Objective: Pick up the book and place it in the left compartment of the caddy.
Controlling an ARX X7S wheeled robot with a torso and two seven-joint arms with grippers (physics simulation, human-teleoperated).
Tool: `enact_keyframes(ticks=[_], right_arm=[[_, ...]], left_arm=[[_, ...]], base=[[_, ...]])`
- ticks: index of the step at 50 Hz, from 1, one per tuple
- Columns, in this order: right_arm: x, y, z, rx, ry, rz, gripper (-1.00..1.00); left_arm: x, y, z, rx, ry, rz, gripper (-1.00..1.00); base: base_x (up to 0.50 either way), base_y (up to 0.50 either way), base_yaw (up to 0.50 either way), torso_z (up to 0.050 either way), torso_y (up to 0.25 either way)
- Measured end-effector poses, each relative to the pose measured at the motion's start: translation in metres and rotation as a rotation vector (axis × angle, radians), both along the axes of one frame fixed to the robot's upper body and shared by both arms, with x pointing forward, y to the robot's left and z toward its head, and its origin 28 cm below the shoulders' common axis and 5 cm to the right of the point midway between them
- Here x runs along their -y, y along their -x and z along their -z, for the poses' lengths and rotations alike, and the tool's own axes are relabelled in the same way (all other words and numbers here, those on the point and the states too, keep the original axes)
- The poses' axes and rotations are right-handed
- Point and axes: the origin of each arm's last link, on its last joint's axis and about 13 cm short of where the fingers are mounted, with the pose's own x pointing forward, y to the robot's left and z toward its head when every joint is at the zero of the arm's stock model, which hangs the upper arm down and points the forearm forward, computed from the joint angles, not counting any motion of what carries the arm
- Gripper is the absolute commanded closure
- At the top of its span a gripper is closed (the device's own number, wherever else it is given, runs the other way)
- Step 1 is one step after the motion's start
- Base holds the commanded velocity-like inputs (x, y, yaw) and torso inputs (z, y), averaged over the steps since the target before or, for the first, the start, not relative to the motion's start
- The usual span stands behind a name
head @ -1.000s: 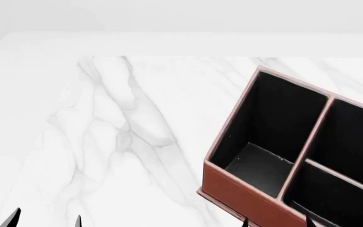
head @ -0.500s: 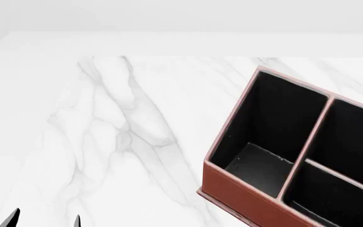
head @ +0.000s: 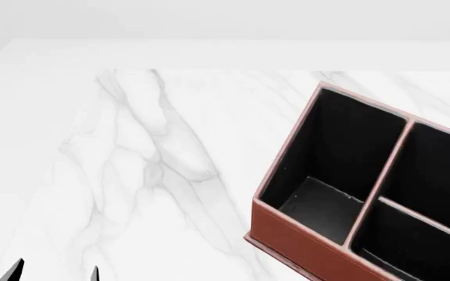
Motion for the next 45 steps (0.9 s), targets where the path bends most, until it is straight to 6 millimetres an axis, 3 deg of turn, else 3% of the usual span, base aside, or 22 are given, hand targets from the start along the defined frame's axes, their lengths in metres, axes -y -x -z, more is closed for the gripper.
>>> enact_keyframes(ticks=[45], right_arm=[[0.040,0.009,-0.019,-0.185,0.147,0.029,-1.00]], left_arm=[[-0.001,-0.002,0.000,-0.003,0.003,-0.001,-1.00]], base=[[0.00,0.00,0.00,0.000,0.000]])
